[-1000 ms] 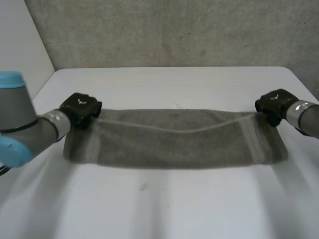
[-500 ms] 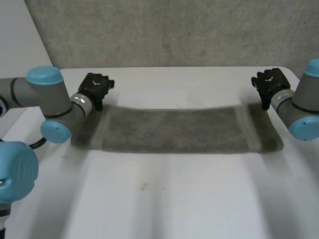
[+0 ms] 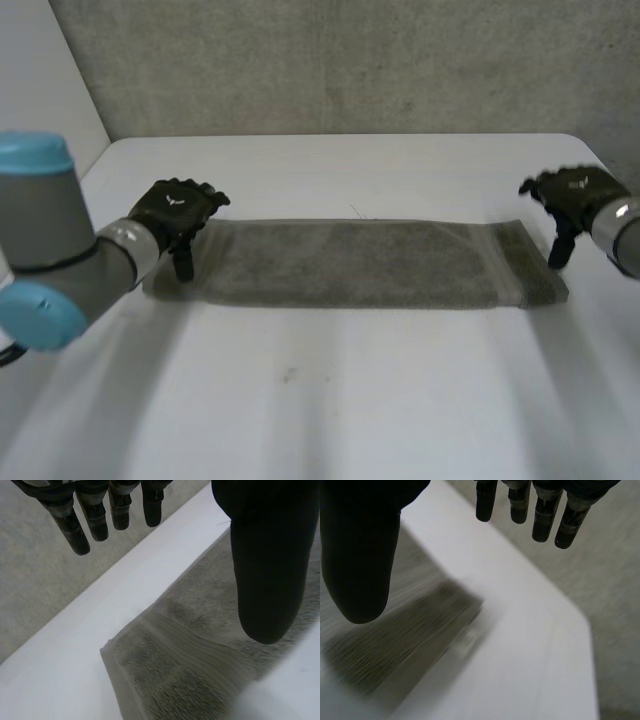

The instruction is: Fold the towel.

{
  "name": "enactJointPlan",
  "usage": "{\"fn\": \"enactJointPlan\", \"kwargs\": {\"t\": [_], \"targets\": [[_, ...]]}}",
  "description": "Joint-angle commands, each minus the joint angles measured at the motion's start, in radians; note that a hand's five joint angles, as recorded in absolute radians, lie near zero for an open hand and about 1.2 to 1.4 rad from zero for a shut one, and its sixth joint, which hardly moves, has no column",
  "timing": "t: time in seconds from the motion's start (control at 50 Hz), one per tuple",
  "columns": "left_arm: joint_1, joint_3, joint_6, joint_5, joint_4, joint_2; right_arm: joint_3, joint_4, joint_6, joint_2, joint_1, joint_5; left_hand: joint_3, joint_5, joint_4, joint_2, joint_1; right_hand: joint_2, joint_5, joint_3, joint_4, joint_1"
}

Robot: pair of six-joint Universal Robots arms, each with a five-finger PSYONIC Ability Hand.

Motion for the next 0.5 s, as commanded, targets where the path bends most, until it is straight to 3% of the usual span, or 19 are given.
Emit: {"fn": "enactJointPlan", "kwargs": {"t": [0.02,0.26,0.38,0.5], "targets": [[-0.008,-0.257,-0.004,-0.002,0.209,0.143,0.176,-0.031,-0.006,-0.025,-0.046,-0.073,0.006,-0.026,0.006,0.009,0.005,0.006,-0.029,0.009,0.004,-0.007],[0.009,-0.334,-0.184,-0.003,0.264,0.187,0.268,-0.248,-0.006,0.054,-0.067,-0.105,0.006,-0.026,0.006,0.009,0.005,0.442,0.406,0.444,0.439,0.429],[0.018,-0.34,-0.215,-0.005,0.264,0.189,0.262,-0.254,-0.006,0.075,-0.078,-0.105,0.006,-0.026,0.006,0.009,0.005,0.521,0.486,0.524,0.519,0.508],[0.019,-0.351,-0.216,-0.003,0.269,0.192,0.262,-0.269,-0.006,0.078,-0.1,-0.145,0.006,-0.026,0.006,0.009,0.005,0.773,0.738,0.776,0.771,0.76]]}}
